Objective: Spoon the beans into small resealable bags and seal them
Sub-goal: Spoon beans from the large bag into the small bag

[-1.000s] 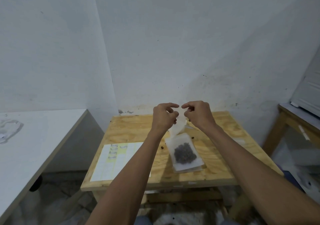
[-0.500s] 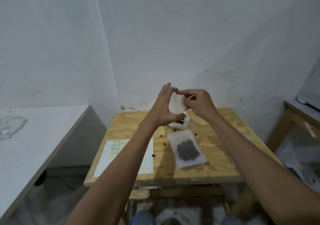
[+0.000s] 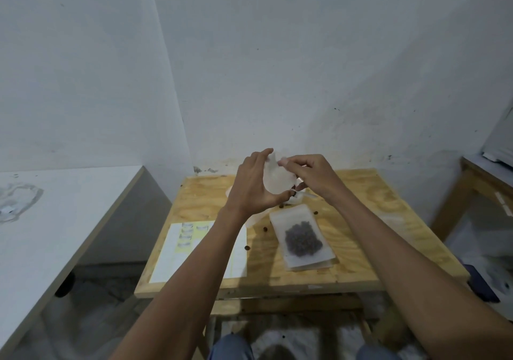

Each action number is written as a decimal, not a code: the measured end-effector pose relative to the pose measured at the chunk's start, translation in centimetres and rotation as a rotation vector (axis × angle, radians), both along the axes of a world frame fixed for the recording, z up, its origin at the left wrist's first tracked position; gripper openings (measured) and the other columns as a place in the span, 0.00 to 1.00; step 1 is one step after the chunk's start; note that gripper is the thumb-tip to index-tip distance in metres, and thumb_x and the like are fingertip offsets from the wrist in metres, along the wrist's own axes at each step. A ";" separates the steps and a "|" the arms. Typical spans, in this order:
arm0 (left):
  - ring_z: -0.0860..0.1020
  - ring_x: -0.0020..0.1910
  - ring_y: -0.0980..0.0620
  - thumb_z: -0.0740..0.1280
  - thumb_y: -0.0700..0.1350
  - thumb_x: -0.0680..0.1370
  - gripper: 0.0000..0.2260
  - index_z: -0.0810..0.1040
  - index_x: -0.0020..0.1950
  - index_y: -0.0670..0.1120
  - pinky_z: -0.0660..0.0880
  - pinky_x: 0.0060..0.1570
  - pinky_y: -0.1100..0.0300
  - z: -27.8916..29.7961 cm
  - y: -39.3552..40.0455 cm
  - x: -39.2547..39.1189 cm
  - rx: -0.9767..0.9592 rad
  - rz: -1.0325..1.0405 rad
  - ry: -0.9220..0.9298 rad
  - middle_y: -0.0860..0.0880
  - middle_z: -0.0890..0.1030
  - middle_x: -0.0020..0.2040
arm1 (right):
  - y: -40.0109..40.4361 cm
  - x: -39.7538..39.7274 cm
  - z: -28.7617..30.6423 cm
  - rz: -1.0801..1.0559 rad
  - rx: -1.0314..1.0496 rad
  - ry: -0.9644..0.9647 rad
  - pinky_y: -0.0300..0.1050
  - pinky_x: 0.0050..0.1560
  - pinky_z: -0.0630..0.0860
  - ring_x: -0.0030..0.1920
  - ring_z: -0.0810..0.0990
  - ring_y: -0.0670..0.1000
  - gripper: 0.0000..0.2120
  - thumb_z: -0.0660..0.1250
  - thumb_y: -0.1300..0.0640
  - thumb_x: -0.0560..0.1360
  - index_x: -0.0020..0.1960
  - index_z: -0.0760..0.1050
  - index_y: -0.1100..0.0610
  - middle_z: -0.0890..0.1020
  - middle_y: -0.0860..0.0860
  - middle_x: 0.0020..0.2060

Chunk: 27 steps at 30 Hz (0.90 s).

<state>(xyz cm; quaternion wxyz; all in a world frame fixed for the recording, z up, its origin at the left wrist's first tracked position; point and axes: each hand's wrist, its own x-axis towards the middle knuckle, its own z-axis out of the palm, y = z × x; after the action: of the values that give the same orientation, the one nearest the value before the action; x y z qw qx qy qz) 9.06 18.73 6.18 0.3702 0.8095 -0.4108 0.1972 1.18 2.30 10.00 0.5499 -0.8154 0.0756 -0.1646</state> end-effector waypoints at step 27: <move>0.75 0.58 0.62 0.76 0.69 0.59 0.45 0.72 0.71 0.50 0.72 0.51 0.65 -4.4 -1.8 4.0 -0.197 0.056 0.576 0.57 0.76 0.60 | -3.7 5.8 -8.1 -0.344 -0.526 0.439 0.43 0.46 0.76 0.52 0.83 0.56 0.08 0.70 0.62 0.77 0.55 0.85 0.57 0.85 0.55 0.53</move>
<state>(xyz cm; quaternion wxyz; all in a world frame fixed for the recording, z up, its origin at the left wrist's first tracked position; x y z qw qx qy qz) 13.01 16.89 1.75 0.5424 0.8034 -0.2456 0.0085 6.97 -1.38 1.90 0.2568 -0.9199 0.2824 -0.0899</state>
